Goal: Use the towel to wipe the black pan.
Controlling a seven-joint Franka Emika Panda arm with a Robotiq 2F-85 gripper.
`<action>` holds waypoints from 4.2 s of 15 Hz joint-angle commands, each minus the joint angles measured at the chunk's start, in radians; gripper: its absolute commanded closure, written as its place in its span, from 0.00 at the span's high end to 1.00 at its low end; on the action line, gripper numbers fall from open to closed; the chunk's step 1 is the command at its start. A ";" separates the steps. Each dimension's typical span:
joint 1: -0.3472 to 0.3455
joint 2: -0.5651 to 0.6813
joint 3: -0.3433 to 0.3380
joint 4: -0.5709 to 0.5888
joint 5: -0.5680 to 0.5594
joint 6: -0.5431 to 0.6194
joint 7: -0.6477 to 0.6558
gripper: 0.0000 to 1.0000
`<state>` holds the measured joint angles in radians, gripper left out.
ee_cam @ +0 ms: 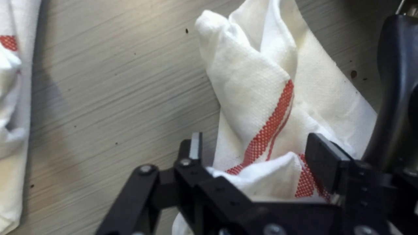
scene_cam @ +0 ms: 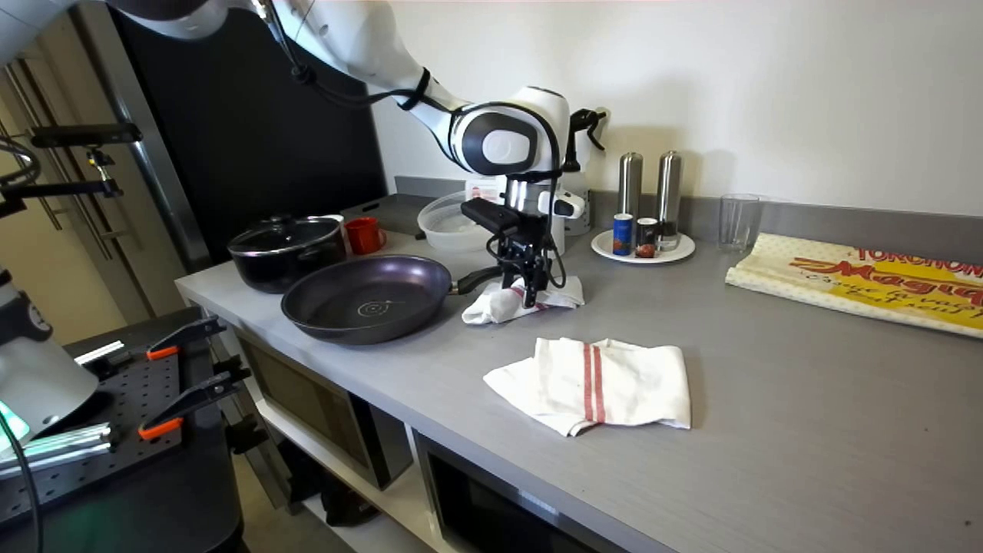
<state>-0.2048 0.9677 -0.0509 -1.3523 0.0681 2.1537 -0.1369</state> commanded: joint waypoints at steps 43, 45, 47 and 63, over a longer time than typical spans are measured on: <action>0.203 -1.003 0.082 -1.035 -0.169 0.300 -0.226 0.03; 0.222 -0.988 0.092 -1.048 -0.181 0.295 -0.224 0.03; 0.235 -0.965 0.099 -1.059 -0.194 0.292 -0.219 0.03; 0.223 -0.708 0.106 -0.996 -0.232 0.406 -0.217 0.11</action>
<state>0.0263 0.2608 0.0477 -2.3495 -0.1614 2.5627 -0.3563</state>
